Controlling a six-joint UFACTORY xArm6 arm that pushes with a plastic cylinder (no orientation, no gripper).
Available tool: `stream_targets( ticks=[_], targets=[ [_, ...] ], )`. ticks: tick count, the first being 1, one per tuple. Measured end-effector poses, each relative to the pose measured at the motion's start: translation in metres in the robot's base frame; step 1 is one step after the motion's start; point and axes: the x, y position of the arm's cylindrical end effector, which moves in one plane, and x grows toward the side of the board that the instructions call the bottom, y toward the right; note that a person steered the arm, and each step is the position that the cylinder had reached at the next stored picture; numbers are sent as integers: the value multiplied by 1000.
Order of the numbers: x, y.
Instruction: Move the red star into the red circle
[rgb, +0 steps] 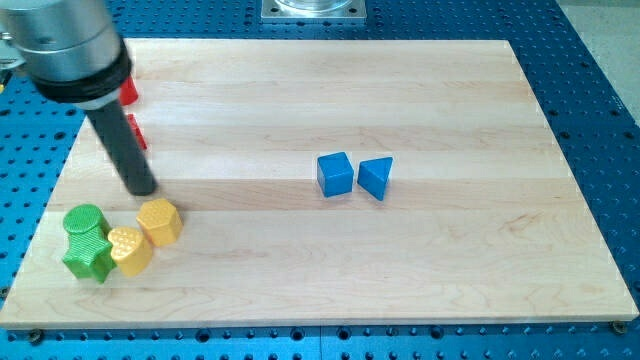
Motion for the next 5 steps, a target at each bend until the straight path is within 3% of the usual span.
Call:
stream_targets(
  ticks=[5],
  targets=[
    [-33,-48]
  ],
)
